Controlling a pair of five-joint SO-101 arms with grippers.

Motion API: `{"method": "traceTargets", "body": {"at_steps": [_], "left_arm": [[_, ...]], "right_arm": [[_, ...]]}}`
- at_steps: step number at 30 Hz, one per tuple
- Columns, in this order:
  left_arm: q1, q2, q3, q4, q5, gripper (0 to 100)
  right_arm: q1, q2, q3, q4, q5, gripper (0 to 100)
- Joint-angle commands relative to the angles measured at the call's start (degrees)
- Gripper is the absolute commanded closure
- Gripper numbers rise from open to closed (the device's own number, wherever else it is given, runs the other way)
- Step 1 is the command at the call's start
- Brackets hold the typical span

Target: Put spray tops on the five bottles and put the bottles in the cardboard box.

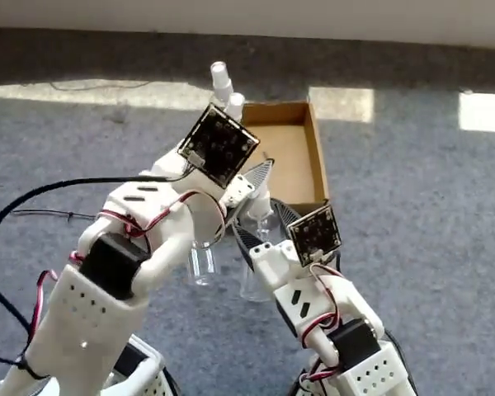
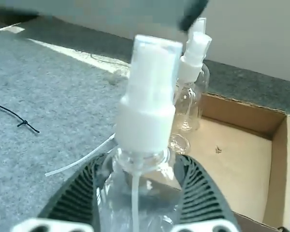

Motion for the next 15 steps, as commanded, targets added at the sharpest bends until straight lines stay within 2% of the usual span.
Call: {"method": "traceTargets", "body": {"at_steps": [1, 6, 11, 15], "left_arm": [[-8.9, -13.0, -4.4, 0.4, -0.5, 83], [-21.6, -18.2, 0.8, 4.3, -0.7, 83], [-34.7, -18.7, 16.0, 4.1, -0.2, 83], [-40.1, -18.5, 28.2, -0.5, 6.7, 83]], "right_arm": [[0.8, -0.7, -0.9, -1.0, 7.8, 99.5], [1.5, -0.3, -1.4, -2.8, 16.8, 99.5], [8.0, 4.3, -8.0, -9.6, 14.6, 99.5], [9.7, 17.1, -18.8, -9.9, 11.9, 99.5]]}}
